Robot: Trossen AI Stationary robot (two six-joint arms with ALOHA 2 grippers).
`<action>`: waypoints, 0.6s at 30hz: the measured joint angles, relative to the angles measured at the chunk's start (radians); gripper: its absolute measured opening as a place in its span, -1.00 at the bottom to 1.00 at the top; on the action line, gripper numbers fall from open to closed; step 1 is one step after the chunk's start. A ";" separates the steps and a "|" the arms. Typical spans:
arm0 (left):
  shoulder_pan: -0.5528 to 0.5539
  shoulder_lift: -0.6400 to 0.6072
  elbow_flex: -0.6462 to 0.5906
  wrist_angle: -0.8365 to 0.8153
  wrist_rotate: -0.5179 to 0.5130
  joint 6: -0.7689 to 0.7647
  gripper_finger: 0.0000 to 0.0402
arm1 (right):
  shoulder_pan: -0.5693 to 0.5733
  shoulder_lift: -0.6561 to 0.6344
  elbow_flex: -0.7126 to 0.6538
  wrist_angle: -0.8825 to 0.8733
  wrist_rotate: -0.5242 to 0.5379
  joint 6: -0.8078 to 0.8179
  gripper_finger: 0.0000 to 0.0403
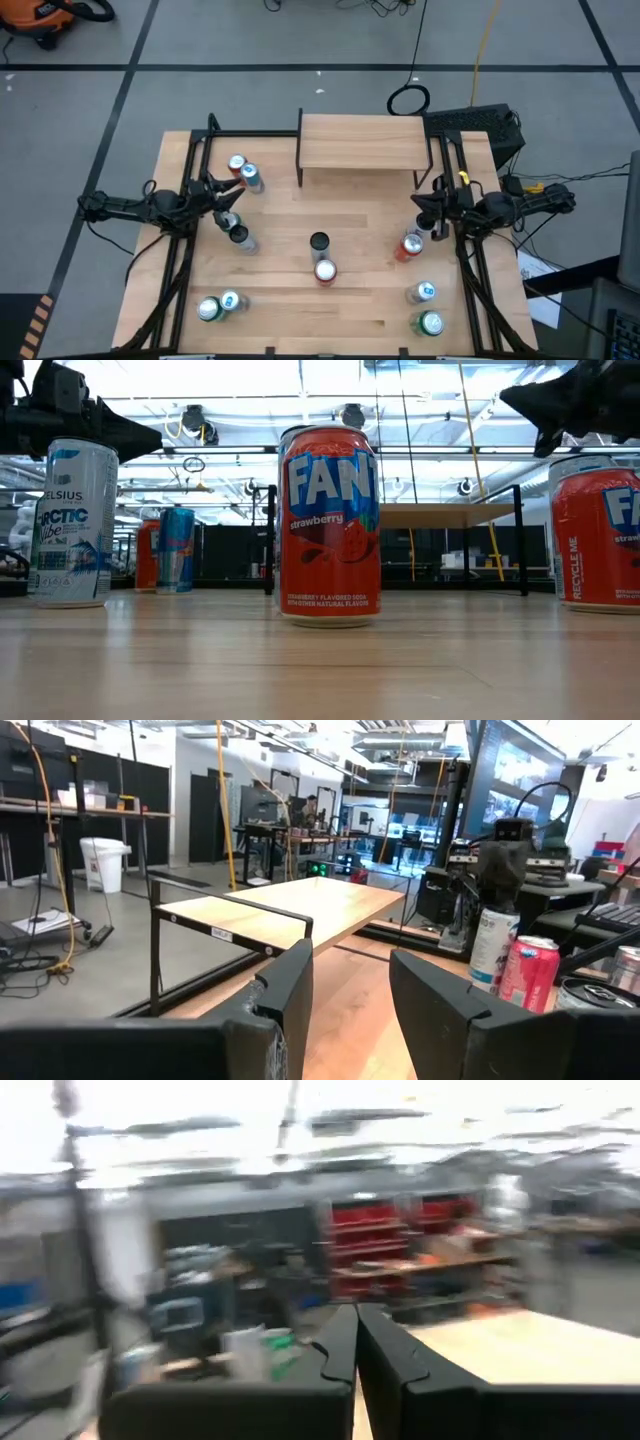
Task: Place canned beverage on shelf
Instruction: Put the right white-blue soda can on the shelf
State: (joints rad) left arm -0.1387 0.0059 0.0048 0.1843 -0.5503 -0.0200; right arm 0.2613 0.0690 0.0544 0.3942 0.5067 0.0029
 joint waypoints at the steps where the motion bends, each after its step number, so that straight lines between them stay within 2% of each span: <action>1: 0.000 0.000 0.000 0.013 0.000 0.003 -0.31 | 0.000 0.006 0.015 -0.037 0.058 0.017 -0.97; 3: 0.003 0.000 0.005 0.021 0.000 0.007 -0.31 | -0.001 0.031 0.067 -0.125 0.110 0.028 -0.89; 6: 0.003 0.015 0.032 0.005 0.026 0.013 -0.31 | -0.001 0.105 0.158 -0.237 0.145 0.048 -0.65; 11: 0.004 0.082 0.065 0.003 0.039 0.088 -0.29 | -0.001 0.233 0.281 -0.306 0.361 0.056 -0.15; 13: 0.004 0.111 0.084 0.009 0.040 0.103 -0.22 | -0.001 0.265 0.312 -0.306 0.410 0.092 0.03; 18: 0.004 0.197 0.166 -0.075 0.003 0.078 0.09 | -0.001 0.317 0.350 -0.306 0.413 0.169 0.34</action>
State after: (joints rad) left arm -0.1349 0.2027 0.1707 0.1096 -0.5473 0.0582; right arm 0.2604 0.3860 0.4042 0.0886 0.9199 0.1722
